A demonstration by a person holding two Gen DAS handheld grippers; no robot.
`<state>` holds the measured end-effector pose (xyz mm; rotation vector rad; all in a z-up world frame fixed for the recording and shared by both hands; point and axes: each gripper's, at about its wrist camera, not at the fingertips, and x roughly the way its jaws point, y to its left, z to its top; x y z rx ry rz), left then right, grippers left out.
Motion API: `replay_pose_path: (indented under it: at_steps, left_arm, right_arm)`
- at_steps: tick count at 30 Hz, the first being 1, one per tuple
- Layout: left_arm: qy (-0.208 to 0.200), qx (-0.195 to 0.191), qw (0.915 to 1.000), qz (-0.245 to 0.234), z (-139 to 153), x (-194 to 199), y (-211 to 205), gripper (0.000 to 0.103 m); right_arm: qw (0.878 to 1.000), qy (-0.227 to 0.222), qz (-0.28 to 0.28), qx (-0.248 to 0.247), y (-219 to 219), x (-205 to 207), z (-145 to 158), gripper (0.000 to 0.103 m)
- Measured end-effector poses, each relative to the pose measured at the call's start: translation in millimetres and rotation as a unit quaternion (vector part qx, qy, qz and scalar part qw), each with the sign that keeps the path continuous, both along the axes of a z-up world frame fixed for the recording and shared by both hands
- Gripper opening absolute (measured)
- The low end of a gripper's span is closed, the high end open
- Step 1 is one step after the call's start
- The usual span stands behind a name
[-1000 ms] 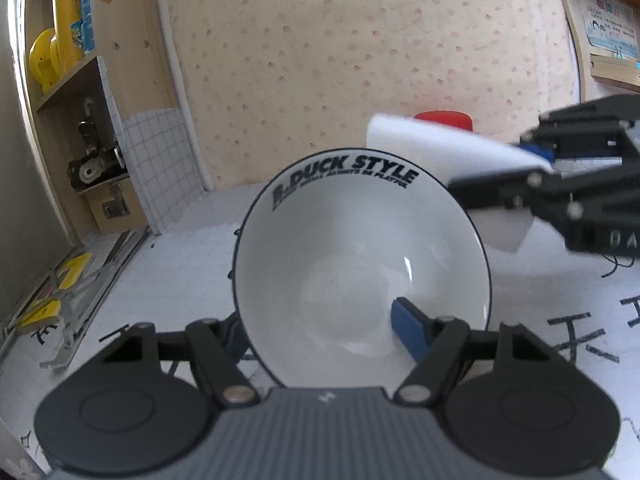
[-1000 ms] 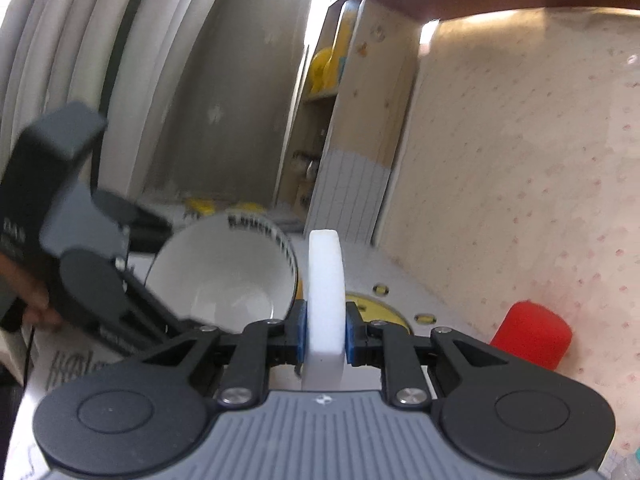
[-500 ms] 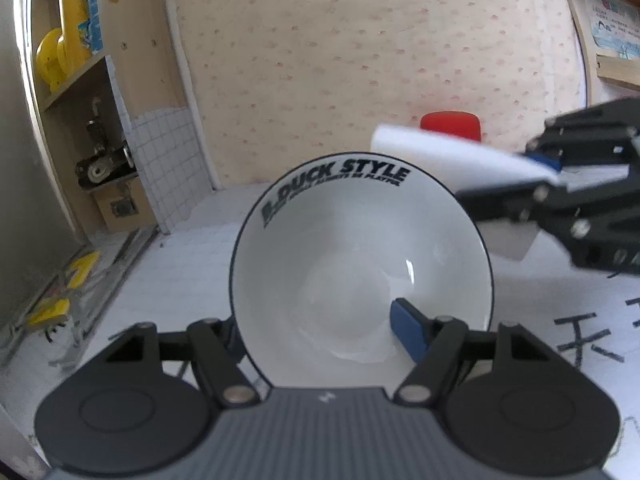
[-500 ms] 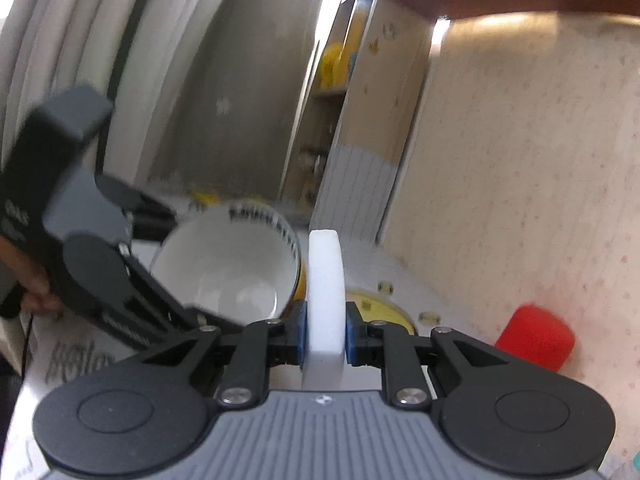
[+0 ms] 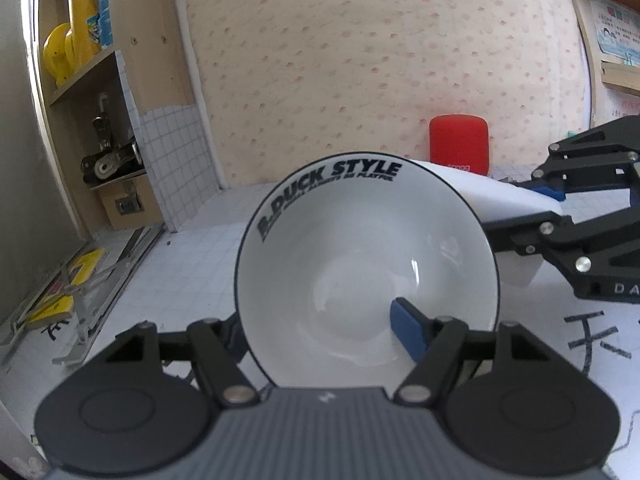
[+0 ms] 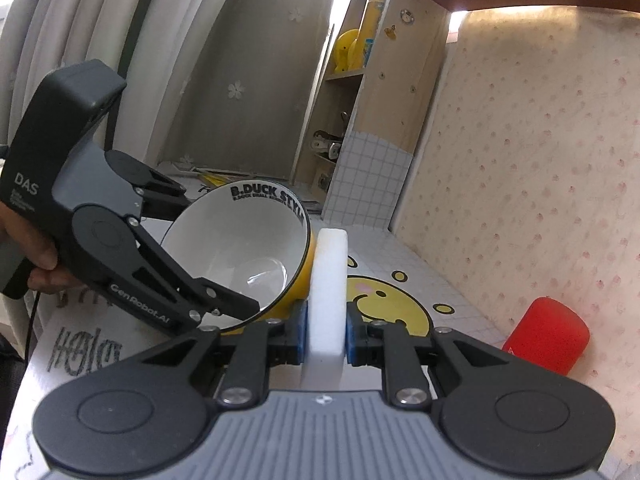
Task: Clean bowl
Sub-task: 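Wipe the sponge back and forth on the rim with the right tool while the left tool holds the bowl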
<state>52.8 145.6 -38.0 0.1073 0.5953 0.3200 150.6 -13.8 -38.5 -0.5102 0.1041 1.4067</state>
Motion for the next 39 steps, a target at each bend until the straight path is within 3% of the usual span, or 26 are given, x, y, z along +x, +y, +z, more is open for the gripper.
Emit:
replay_pose_path:
  at_steps: [7,14,26,33,39]
  left_arm:
    - [0.004,-0.003,1.0000,0.002,0,0,1,0.070]
    - [0.009,0.001,1.0000,0.000,-1,1,1,0.070]
    - [0.004,-0.005,1.0000,-0.001,-1,-1,2,0.070]
    - [0.000,-0.009,1.0000,0.002,0,-4,4,0.071]
    - [-0.002,-0.002,1.0000,0.004,2,-4,5,0.072]
  right_arm:
    - [1.000,0.008,-0.001,0.000,6,3,2,0.018]
    - [0.999,0.014,-0.010,0.047,17,5,19,0.018]
    - [1.000,-0.001,-0.018,-0.018,25,3,-3,0.018]
    - [0.999,0.016,-0.005,0.031,14,4,8,0.018]
    - [1.000,0.005,-0.005,0.000,20,1,0,0.018]
